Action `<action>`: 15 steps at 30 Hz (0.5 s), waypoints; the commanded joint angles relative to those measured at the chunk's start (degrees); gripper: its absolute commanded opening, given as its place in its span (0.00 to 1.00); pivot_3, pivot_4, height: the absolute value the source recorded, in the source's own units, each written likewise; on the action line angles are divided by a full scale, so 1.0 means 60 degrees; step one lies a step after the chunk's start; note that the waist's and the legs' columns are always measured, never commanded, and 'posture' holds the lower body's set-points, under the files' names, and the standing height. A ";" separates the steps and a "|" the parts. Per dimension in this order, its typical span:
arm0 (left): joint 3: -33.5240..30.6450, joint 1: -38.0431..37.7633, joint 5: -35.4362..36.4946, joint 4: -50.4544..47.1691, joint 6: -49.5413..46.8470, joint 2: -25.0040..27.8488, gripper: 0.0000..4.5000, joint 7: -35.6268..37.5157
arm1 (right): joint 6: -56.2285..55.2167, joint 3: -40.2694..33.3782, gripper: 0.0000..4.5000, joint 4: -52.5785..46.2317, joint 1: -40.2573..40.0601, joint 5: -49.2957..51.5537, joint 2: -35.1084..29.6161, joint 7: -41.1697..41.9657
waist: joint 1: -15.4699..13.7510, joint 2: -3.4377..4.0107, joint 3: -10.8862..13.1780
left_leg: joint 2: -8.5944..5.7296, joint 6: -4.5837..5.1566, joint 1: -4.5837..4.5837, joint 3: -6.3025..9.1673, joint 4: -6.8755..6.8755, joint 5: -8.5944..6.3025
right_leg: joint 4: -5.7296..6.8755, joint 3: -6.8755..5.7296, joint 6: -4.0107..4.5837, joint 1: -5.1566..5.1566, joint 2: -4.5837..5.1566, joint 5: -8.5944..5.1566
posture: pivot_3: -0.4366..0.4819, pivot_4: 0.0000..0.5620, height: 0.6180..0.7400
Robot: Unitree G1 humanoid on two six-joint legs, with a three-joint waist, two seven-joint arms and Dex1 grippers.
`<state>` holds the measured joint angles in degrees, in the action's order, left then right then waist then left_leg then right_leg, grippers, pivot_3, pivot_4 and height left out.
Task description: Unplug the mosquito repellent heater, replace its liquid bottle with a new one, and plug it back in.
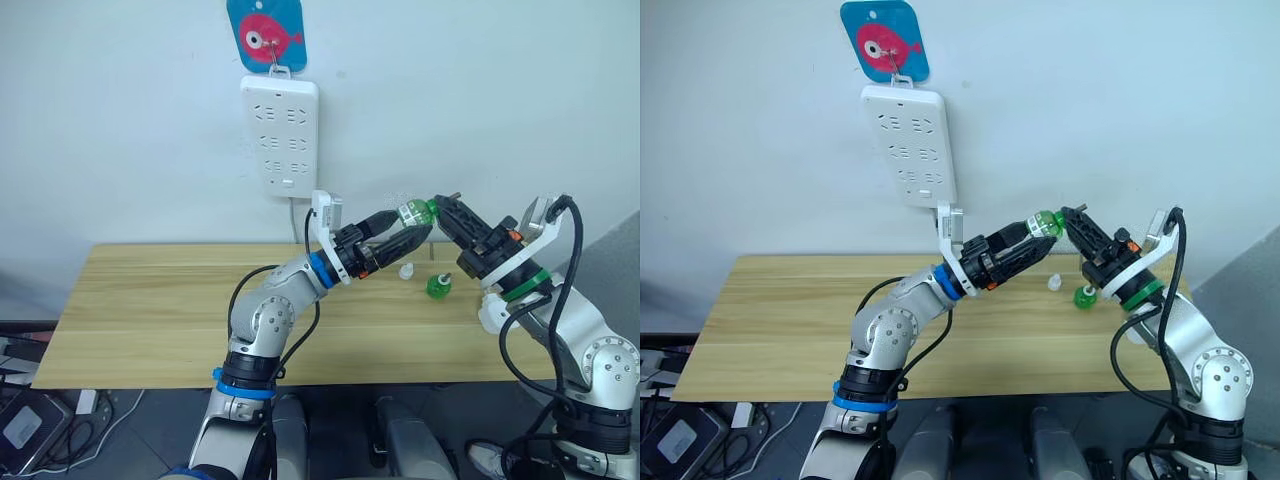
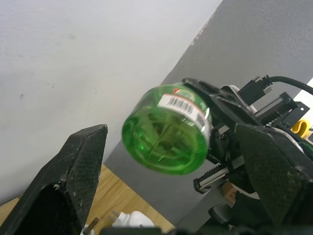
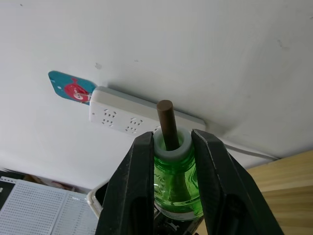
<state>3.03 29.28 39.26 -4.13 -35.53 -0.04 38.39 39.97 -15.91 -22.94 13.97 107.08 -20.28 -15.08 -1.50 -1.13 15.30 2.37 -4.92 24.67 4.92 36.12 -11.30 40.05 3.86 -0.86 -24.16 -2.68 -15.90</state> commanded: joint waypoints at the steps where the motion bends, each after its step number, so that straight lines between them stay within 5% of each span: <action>1: -0.0024 0.0101 0.0200 -0.0390 0.0059 0.0015 1.00 0.0083 | -0.0241 0.0012 0.18 -0.0514 -0.0038 0.0433 -0.0138 0.0027 | 0.0000 0.0001 -0.0001 | 0.0000 0.0000 -0.0001 -0.0001 0.0000 0.0000 | 0.0000 0.0001 0.0001 0.0000 0.0000 0.0001 | 0.68 0.33 1.00; 15: -0.0006 0.0183 0.0268 -0.0317 0.0037 -0.0003 1.00 0.0185 | -0.0431 0.0345 0.18 -0.0614 -0.0297 0.0742 -0.0383 0.0154 | -0.0002 0.0002 -0.0002 | 0.0000 0.0002 -0.0003 -0.0005 0.0002 0.0001 | 0.0002 0.0006 0.0006 0.0002 0.0000 0.0005 | 0.68 0.34 1.00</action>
<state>3.01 29.73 39.33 -4.12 -35.56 0.12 38.56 37.97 -13.74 -23.64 12.26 109.58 -22.06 -15.03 -1.51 -1.11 15.28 2.36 -4.91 24.65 4.89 36.13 -11.30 40.06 3.90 -0.82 -24.15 -2.68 -15.87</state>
